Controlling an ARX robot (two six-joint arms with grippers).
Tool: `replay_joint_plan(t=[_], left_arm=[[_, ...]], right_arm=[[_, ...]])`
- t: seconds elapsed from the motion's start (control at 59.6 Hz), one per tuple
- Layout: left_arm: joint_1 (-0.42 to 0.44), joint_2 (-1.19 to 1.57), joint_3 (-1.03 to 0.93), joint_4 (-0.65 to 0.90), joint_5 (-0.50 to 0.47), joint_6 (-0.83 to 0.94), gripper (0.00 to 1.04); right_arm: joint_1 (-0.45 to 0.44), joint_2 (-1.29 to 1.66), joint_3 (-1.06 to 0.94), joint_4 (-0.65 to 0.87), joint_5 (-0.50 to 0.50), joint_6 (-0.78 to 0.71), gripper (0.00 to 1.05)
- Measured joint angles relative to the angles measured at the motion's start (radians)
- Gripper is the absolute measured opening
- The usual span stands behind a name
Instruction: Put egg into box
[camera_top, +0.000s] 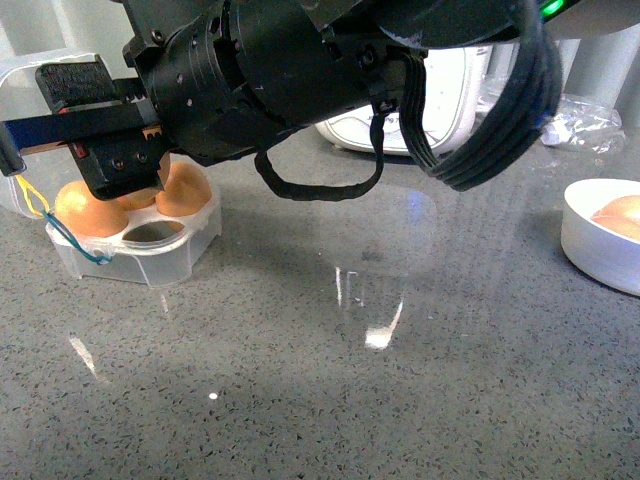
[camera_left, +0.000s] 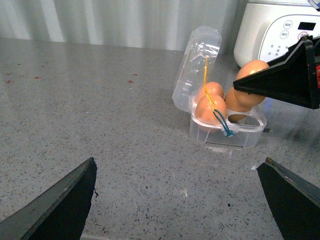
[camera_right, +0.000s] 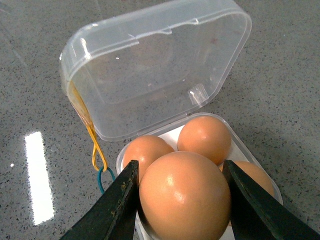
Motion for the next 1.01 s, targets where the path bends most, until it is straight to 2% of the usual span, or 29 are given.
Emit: replay_joint_plan(t=[0.084, 0.185, 0.436, 0.688, 0.839, 1.007], left_arm=[[0.000, 0.000, 0.000, 0.000, 0.000, 0.000, 0.98], [0.000, 0.000, 0.000, 0.000, 0.000, 0.000, 0.98], [0.000, 0.000, 0.000, 0.000, 0.000, 0.000, 0.98], [0.000, 0.000, 0.000, 0.000, 0.000, 0.000, 0.98], [0.000, 0.000, 0.000, 0.000, 0.000, 0.000, 0.98], [0.000, 0.000, 0.000, 0.000, 0.000, 0.000, 0.98]], right_arm=[[-0.002, 0.004, 0.000, -0.004, -0.006, -0.001, 0.43], [-0.006, 0.005, 0.001, -0.005, -0.010, -0.002, 0.65], [-0.014, 0.005, 0.004, -0.006, -0.010, -0.002, 0.99], [-0.036, -0.006, 0.004, 0.008, 0.003, 0.001, 0.98], [-0.083, -0.072, -0.043, 0.068, 0.044, 0.008, 0.98], [-0.177, -0.212, -0.164, 0.167, 0.083, 0.054, 0.98]])
